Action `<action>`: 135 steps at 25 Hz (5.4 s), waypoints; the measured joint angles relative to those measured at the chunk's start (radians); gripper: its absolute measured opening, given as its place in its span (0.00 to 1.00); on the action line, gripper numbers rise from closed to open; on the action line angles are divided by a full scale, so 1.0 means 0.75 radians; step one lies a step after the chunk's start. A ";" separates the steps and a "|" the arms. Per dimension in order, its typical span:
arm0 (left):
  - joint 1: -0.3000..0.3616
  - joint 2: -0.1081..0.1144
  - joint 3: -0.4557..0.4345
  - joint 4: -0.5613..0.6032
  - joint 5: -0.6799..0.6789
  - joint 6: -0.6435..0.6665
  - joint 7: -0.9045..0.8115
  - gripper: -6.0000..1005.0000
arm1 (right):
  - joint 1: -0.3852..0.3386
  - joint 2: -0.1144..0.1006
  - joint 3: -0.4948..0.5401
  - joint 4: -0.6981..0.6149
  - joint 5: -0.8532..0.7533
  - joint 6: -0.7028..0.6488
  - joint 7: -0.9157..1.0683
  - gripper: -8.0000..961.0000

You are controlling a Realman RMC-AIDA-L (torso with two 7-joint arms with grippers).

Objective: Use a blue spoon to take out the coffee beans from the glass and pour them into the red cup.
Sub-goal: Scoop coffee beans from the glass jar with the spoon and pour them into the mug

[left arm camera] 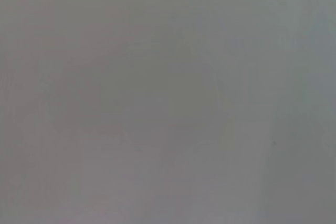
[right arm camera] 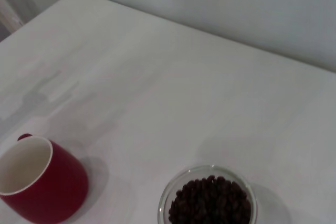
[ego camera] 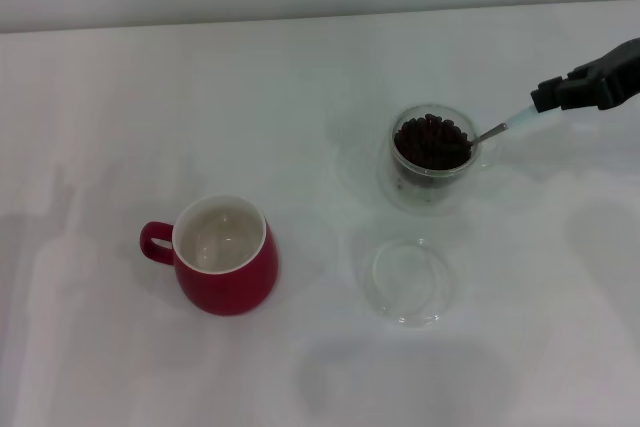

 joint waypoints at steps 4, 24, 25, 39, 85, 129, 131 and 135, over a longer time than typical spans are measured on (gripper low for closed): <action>-0.005 0.002 0.000 0.000 0.000 0.000 0.000 0.83 | 0.013 0.000 0.000 -0.013 -0.028 -0.002 0.034 0.16; -0.014 0.005 -0.002 -0.015 0.000 0.000 0.000 0.83 | 0.031 -0.007 0.000 -0.049 -0.030 -0.005 0.334 0.16; -0.014 0.005 -0.001 -0.015 0.000 0.000 0.000 0.83 | 0.029 -0.007 0.000 -0.053 -0.030 0.002 0.349 0.16; -0.030 0.007 0.000 -0.017 0.000 0.002 0.011 0.83 | 0.009 -0.011 0.001 -0.126 -0.027 0.078 0.527 0.16; -0.060 0.007 0.000 -0.089 0.021 0.070 0.012 0.83 | -0.229 -0.188 0.004 -0.564 0.252 0.236 0.901 0.16; -0.071 0.009 -0.002 -0.090 0.031 0.072 0.012 0.83 | -0.402 -0.331 0.009 -0.901 0.415 0.354 1.055 0.16; -0.071 0.009 -0.001 -0.090 0.031 0.072 0.012 0.83 | -0.408 -0.332 0.009 -0.905 0.419 0.354 1.057 0.16; -0.071 0.009 0.000 -0.090 0.031 0.072 0.012 0.83 | -0.424 -0.332 0.009 -0.908 0.448 0.353 1.058 0.16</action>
